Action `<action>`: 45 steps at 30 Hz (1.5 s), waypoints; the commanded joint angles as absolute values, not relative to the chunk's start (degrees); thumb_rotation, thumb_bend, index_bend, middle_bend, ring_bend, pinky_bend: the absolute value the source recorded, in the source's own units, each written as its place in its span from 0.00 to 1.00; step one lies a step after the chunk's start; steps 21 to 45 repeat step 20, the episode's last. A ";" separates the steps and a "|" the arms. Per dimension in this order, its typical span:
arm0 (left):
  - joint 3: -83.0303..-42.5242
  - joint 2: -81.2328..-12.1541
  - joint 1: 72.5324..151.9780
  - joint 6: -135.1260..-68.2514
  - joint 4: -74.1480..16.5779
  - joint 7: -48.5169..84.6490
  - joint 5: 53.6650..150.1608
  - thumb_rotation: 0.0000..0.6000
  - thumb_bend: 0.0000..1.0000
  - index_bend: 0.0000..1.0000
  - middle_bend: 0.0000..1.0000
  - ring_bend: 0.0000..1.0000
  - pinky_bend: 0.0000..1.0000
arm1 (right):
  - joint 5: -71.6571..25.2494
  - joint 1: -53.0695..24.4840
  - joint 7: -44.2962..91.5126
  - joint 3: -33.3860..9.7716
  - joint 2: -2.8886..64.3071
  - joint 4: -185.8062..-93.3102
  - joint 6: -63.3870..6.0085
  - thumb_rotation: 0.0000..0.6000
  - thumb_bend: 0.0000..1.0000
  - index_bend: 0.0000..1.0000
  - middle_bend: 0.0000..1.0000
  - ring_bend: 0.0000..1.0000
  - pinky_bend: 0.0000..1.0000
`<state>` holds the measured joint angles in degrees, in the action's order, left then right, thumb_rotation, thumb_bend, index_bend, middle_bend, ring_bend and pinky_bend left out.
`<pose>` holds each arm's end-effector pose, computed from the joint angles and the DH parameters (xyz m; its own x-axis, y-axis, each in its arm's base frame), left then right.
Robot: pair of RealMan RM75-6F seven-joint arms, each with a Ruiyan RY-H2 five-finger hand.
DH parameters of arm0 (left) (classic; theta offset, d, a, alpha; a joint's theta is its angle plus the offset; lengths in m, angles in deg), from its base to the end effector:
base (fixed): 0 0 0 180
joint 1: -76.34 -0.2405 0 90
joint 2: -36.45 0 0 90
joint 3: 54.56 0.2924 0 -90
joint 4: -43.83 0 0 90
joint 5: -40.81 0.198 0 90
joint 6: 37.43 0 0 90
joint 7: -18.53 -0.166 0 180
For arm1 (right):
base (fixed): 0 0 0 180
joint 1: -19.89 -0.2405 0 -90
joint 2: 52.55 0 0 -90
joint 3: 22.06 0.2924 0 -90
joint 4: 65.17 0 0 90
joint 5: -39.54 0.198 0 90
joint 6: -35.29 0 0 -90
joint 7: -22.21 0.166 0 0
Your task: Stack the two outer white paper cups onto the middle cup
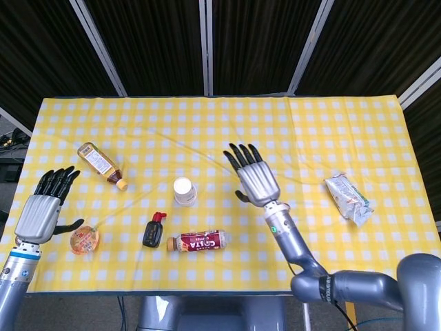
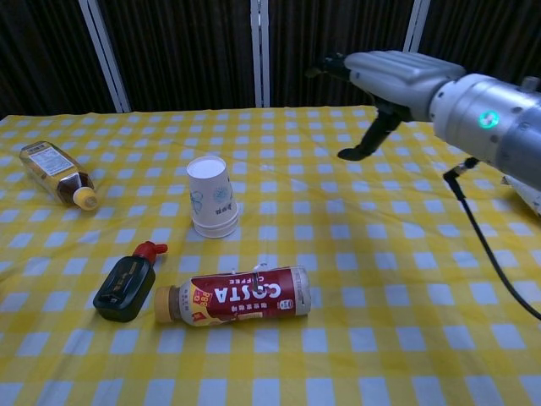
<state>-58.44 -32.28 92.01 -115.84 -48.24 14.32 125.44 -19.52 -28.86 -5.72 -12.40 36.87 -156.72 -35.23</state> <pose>-0.2976 0.2675 0.1438 0.4006 0.0327 0.9157 0.9051 -0.1699 -0.3899 -0.1111 -0.3924 0.0149 0.4161 -0.0499 0.9080 -0.8481 -0.3816 0.3677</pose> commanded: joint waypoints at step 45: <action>-55.11 -37.63 87.18 -121.25 -42.02 11.00 127.47 1.00 0.03 0.00 0.00 0.00 0.00 | -39.27 0.84 21.79 -27.27 25.52 -144.05 -54.94 1.00 0.13 0.00 0.00 0.00 0.00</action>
